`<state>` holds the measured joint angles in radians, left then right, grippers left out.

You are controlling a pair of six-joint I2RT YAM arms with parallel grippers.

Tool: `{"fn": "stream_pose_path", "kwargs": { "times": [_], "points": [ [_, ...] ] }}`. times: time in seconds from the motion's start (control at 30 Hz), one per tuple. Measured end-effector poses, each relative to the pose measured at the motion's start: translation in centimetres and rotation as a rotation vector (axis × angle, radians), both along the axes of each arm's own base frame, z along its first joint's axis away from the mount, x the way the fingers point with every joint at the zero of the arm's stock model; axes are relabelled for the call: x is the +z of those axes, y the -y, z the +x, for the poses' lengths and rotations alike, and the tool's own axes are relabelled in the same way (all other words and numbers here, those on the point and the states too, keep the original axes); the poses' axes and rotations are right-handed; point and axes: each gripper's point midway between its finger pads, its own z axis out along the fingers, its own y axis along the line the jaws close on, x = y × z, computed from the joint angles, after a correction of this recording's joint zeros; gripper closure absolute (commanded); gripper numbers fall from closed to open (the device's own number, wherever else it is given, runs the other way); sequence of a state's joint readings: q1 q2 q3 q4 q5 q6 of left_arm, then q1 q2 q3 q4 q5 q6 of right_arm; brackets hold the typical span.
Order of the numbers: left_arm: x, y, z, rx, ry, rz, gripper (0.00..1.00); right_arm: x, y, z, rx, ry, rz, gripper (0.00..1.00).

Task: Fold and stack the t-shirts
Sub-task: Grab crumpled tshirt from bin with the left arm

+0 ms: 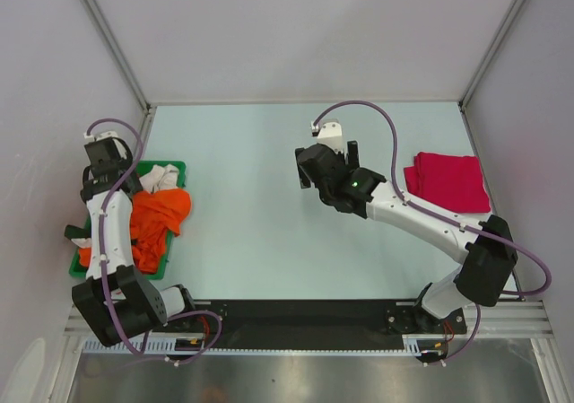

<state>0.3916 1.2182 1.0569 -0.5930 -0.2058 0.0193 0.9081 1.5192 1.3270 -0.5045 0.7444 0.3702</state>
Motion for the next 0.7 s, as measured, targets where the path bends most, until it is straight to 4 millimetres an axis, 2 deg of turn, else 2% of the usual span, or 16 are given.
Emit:
{"fn": "stream_pose_path", "kwargs": {
  "times": [0.1,0.13,0.17,0.2,0.27,0.3,0.37,0.47,0.7],
  "points": [
    [0.1,0.1,-0.1,0.0,0.006,0.0,0.95,-0.1,0.0,0.0,-0.002,-0.001,0.002,0.0],
    [0.1,0.1,-0.2,0.004,0.008,-0.002,0.95,-0.1,-0.1,0.0,-0.002,-0.002,0.002,0.0],
    [0.1,0.1,-0.2,0.002,0.006,-0.002,0.92,-0.2,-0.1,0.0,-0.004,-0.003,0.003,0.0],
    [0.0,0.1,-0.3,0.002,0.003,-0.002,0.75,-0.2,-0.1,0.0,-0.004,-0.003,0.003,0.0],
    [-0.1,0.1,-0.4,0.003,-0.001,-0.003,0.59,-0.3,-0.1,0.1,-0.006,-0.005,0.005,0.0],
    [-0.1,0.2,-0.5,0.005,-0.003,-0.004,0.47,-0.3,-0.1,0.1,-0.007,-0.006,0.005,0.0],
    [0.0,0.1,-0.6,0.007,-0.005,-0.003,0.33,-0.4,-0.1,0.1,-0.007,-0.006,0.007,0.0],
    [0.5,0.1,-1.0,0.019,0.007,0.005,0.29,-0.4,-0.2,0.1,-0.008,-0.004,0.012,0.0],
    [2.3,0.2,-2.2,0.045,0.056,0.033,0.34,-0.4,-0.2,0.2,-0.008,-0.005,0.018,0.0]
  ]
}}
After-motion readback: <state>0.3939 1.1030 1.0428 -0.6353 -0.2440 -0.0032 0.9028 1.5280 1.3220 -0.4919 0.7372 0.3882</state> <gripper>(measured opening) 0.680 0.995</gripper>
